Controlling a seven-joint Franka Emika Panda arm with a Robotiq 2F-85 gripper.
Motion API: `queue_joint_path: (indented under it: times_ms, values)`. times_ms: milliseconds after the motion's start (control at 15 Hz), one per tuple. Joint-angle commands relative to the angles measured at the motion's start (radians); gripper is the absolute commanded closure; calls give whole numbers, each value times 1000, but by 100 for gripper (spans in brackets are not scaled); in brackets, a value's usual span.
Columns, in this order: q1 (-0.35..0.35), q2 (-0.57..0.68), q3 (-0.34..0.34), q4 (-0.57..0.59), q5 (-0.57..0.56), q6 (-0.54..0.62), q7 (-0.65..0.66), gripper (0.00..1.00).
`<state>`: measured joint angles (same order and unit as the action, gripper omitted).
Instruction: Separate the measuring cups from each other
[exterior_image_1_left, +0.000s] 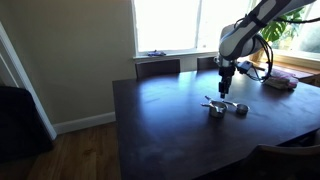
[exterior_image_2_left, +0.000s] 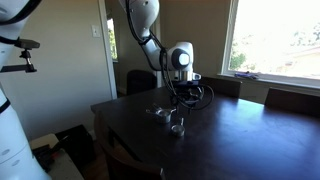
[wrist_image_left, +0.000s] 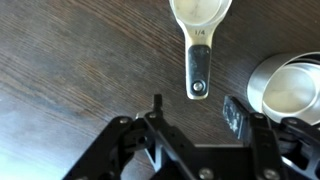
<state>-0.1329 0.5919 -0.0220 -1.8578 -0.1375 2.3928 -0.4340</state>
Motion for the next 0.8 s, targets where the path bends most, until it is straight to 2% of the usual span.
queue_joint_path:
  times_ms: [0, 133, 467, 600, 733]
  values:
    - [-4, -101, 11, -77, 20, -14, 46, 4]
    - [0, -137, 21, -107, 48, -28, 75, 0]
    - [17, -236, 44, -210, 145, -61, 168, 0]
    - [31, -283, 46, -268, 168, -53, 215, 0]
    - [35, -355, 43, -353, 165, -13, 205, 0]
